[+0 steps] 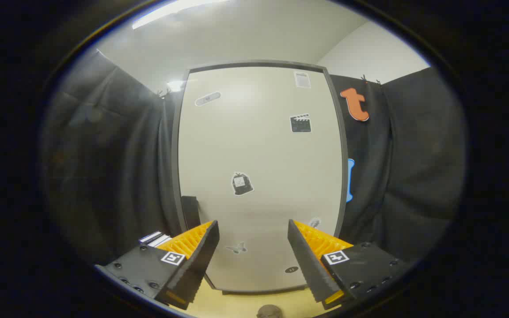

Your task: Open the shoe cabinet door, grab the shoes and put them into the shoe cabinet, then close the shoe cabinet door.

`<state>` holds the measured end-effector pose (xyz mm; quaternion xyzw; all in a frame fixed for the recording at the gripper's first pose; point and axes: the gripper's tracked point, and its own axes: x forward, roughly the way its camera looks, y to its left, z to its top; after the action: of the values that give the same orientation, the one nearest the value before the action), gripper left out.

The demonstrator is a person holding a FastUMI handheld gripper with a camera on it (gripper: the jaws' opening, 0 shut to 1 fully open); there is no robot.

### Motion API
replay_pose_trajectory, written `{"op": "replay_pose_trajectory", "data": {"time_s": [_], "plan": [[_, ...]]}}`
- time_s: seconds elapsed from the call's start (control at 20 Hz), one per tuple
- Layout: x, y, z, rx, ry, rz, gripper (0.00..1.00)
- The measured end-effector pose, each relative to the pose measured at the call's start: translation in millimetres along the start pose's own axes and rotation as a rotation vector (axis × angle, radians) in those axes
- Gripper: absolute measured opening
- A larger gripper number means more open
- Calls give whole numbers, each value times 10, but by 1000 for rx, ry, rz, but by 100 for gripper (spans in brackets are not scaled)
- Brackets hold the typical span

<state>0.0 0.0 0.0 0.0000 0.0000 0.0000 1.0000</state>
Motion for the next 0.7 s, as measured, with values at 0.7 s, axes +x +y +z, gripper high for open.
{"op": "replay_pose_trajectory", "data": {"time_s": [0.7], "plan": [[-15,18,-23,-11,7,-11,97]]}}
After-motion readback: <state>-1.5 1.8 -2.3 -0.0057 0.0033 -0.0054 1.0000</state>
